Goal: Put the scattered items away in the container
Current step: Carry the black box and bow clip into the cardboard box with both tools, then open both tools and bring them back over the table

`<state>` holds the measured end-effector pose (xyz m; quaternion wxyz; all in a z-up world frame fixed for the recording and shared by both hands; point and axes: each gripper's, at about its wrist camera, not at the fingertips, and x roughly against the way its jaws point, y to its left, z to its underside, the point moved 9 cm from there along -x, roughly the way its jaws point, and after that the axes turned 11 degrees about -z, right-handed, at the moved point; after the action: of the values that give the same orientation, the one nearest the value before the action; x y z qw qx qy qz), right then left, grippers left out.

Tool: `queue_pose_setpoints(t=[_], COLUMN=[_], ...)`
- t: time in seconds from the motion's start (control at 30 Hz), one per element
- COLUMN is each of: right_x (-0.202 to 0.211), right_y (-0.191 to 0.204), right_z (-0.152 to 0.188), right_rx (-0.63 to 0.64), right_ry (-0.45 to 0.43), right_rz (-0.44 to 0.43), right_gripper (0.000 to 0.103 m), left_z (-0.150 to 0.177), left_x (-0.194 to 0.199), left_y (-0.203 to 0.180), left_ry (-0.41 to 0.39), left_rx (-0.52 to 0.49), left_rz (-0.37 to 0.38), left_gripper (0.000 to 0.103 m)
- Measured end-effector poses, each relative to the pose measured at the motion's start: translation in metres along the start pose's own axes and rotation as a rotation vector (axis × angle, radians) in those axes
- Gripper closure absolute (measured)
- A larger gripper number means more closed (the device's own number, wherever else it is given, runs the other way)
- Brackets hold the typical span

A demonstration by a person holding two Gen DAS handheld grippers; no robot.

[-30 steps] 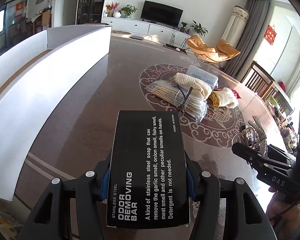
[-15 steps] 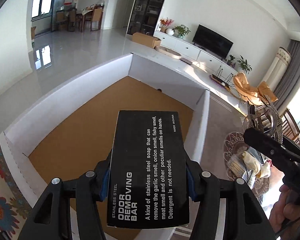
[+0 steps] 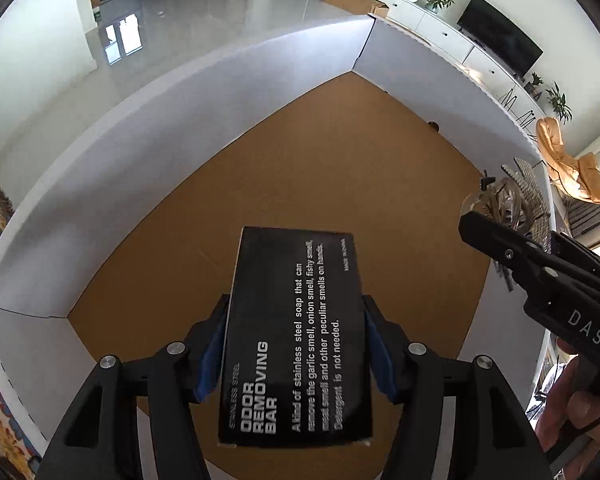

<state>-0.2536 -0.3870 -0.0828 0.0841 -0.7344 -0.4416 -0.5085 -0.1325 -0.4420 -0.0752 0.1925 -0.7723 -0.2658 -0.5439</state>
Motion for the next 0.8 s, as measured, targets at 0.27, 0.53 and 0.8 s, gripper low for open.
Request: queue_pose_setpoints(t=[0.27, 0.53, 0.8], right_x=[0.021, 0.164, 0.275], right_y=[-0.012, -0.029, -0.128], right_z=[0.005, 0.071, 0.296], right_rx=[-0.063, -0.037, -0.059], right_ry=[-0.083, -0.448, -0.42], right_rz=[-0.01, -0.015, 0.349], right_gripper=[0.031, 0.031, 0.031], left_z=[-0.007, 0.046, 0.212], left_x=[0.025, 0.16, 0.134], left_y=[0.006, -0.092, -0.244], left_ry=[-0.123, -0.454, -0.378], left_rx=[0.054, -0.101, -0.416], left_rz=[-0.011, 0.174, 0.385], left_gripper=[0.019, 0.019, 0.015])
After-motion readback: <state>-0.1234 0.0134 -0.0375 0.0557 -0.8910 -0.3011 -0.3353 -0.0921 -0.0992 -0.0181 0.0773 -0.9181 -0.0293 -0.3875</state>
